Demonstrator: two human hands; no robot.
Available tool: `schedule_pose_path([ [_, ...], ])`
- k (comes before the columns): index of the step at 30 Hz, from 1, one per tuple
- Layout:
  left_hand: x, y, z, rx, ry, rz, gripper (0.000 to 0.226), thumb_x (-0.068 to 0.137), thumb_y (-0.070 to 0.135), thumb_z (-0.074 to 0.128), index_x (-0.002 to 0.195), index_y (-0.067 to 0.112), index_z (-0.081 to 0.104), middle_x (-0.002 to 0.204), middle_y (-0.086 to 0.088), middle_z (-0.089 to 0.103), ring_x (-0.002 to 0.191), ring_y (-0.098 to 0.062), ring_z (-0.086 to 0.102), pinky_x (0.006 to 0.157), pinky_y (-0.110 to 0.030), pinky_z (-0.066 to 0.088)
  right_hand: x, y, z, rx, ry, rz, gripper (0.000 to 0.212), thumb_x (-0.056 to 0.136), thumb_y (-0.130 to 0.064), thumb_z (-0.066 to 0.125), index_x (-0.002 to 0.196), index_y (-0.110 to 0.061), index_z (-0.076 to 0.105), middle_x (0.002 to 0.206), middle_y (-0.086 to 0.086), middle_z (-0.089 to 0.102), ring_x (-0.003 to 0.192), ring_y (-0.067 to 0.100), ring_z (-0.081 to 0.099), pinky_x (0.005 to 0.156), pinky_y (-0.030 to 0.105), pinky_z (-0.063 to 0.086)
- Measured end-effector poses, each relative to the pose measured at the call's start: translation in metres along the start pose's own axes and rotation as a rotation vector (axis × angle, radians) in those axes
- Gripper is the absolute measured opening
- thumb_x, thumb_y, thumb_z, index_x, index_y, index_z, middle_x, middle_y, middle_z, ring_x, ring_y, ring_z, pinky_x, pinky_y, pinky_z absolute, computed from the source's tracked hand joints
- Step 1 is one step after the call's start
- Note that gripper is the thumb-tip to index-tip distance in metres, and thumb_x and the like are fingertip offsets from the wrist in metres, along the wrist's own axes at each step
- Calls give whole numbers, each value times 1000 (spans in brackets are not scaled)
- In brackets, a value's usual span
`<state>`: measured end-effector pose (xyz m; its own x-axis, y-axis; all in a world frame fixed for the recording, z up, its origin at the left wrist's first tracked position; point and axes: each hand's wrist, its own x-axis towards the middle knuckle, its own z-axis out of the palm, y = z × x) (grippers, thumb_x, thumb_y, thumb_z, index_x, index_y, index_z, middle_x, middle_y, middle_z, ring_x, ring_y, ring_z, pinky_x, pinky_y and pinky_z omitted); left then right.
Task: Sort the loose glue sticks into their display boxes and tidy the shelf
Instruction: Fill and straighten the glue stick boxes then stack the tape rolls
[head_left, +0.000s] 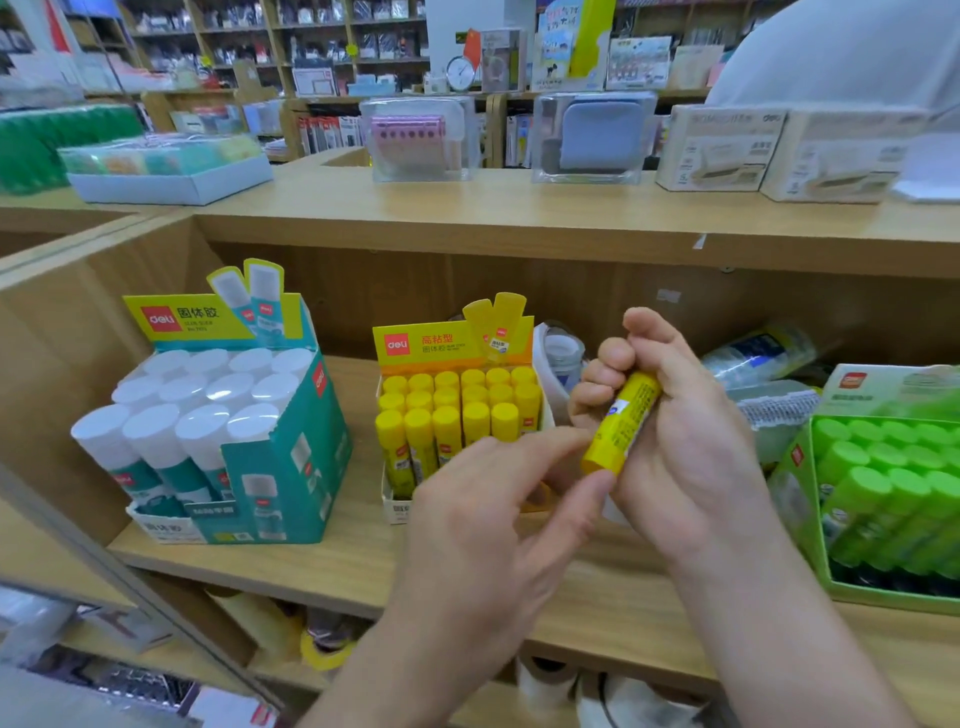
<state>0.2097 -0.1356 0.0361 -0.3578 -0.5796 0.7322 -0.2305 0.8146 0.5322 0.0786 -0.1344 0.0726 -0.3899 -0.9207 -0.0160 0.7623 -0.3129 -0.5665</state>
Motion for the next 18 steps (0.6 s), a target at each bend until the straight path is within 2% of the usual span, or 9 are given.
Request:
schedule_pose_path([
  [3, 0, 3, 5, -143, 3, -88, 21, 84, 35, 66, 104, 29, 67, 83, 15, 67, 74, -5, 65, 66, -28, 54, -3, -2, 0, -26, -23, -5, 23, 96, -7, 40, 93, -14, 61, 63, 2, 47, 56, 11, 42, 51, 19, 38],
  [5, 1, 4, 5, -171, 21, -118, 21, 81, 30, 71, 100, 22, 72, 83, 15, 70, 76, -5, 67, 67, -26, 55, -6, -3, -3, -138, -86, -34, 20, 98, -16, 41, 102, -14, 61, 70, 3, 52, 62, 11, 47, 57, 23, 40],
  [8, 4, 1, 2, -172, 100, -168, 19, 76, 22, 75, 95, 25, 73, 86, 17, 70, 77, -4, 67, 68, -17, 53, -9, -12, -12, -711, -173, -195, 19, 99, -30, 43, 110, -22, 55, 80, -4, 55, 65, 7, 50, 59, 22, 42],
  [10, 6, -6, 0, -148, 122, -201, 20, 77, 23, 74, 97, 28, 73, 87, 17, 70, 78, -6, 67, 68, -20, 55, -7, -20, -16, -910, -245, -246, 17, 96, -32, 48, 110, -25, 55, 80, -4, 54, 64, 10, 49, 54, 22, 41],
  [12, 10, -13, -3, -80, 97, -188, 23, 80, 29, 70, 103, 29, 71, 90, 18, 70, 83, -5, 66, 70, -26, 56, -3, -24, -19, -881, -271, -284, 15, 93, -22, 55, 108, -21, 55, 81, 3, 59, 63, 10, 55, 54, 22, 45],
  [14, 14, -24, -6, 101, 52, -102, 27, 85, 32, 63, 109, 25, 70, 99, 16, 69, 93, -2, 63, 79, -27, 54, 0, -22, -21, -890, -190, -429, 15, 91, -8, 60, 104, -16, 57, 83, 9, 65, 65, 9, 61, 60, 20, 49],
  [16, 17, -39, -9, 329, -16, -15, 33, 88, 34, 55, 113, 20, 69, 107, 9, 69, 105, -8, 59, 88, -30, 51, 2, -18, -23, -949, -113, -551, 17, 86, -7, 67, 97, -17, 60, 81, 6, 68, 68, 7, 64, 64, 19, 51],
  [18, 18, -51, -13, 451, -111, -4, 38, 89, 39, 48, 118, 22, 68, 117, 8, 67, 114, -12, 56, 97, -31, 46, 4, -14, -24, -1047, -113, -602, 19, 82, -7, 72, 93, -18, 62, 78, 1, 68, 68, 4, 64, 64, 15, 50],
])
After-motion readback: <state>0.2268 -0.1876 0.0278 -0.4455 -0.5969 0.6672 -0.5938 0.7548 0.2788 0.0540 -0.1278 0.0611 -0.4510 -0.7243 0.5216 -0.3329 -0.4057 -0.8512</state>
